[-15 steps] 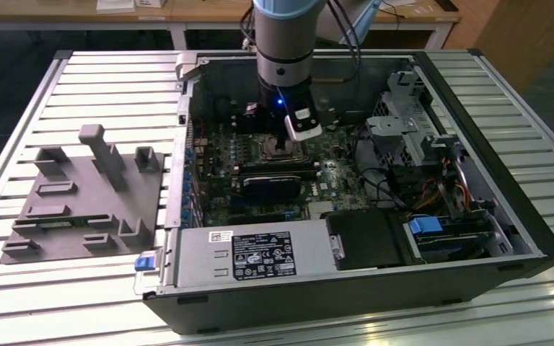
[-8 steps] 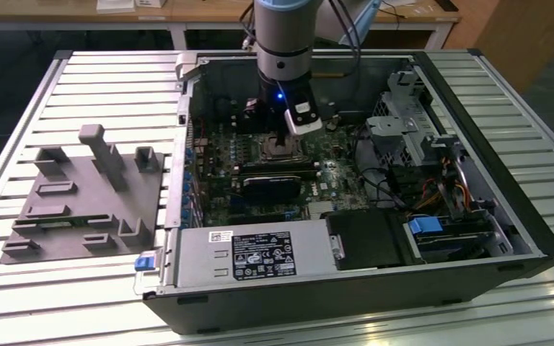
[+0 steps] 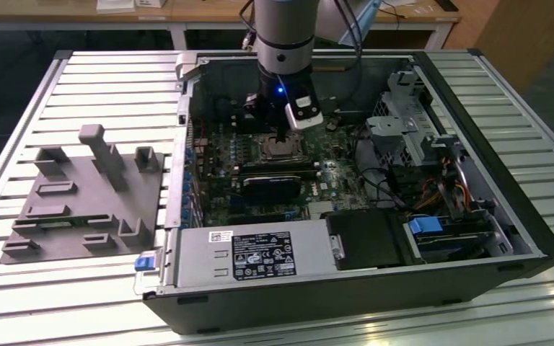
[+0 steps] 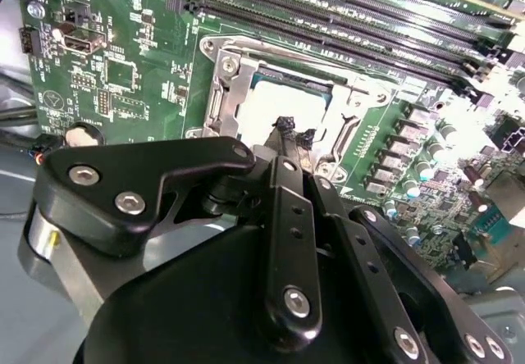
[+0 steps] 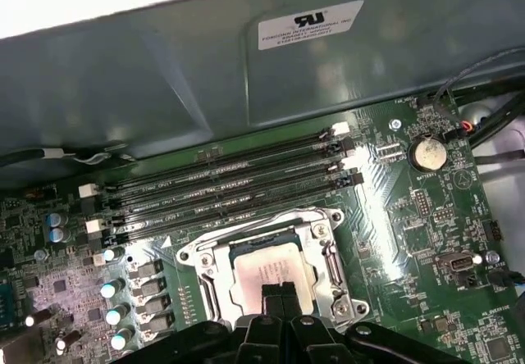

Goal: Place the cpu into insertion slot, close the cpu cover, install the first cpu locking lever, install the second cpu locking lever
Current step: 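Install the second cpu locking lever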

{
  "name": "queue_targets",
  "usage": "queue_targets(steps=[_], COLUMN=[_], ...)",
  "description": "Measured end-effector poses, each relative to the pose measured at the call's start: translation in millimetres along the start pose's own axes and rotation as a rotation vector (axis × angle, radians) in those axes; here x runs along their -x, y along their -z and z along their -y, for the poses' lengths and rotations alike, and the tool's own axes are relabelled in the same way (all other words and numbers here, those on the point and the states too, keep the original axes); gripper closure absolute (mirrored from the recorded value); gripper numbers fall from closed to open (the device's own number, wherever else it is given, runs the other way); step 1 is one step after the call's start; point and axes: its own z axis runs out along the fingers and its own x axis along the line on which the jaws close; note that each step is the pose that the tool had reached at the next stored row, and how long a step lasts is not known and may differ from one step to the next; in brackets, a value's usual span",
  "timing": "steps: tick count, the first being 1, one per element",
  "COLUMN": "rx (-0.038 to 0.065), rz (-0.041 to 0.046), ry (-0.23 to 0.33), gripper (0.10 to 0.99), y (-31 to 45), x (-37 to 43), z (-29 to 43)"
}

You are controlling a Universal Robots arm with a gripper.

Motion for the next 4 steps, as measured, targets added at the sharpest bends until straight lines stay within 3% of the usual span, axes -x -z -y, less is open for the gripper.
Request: queue_targets(steps=[4], rx=[0.0], rz=[0.0], ry=[0.0], gripper=[0.984], y=[0.0], x=[0.0], z=[0.0])
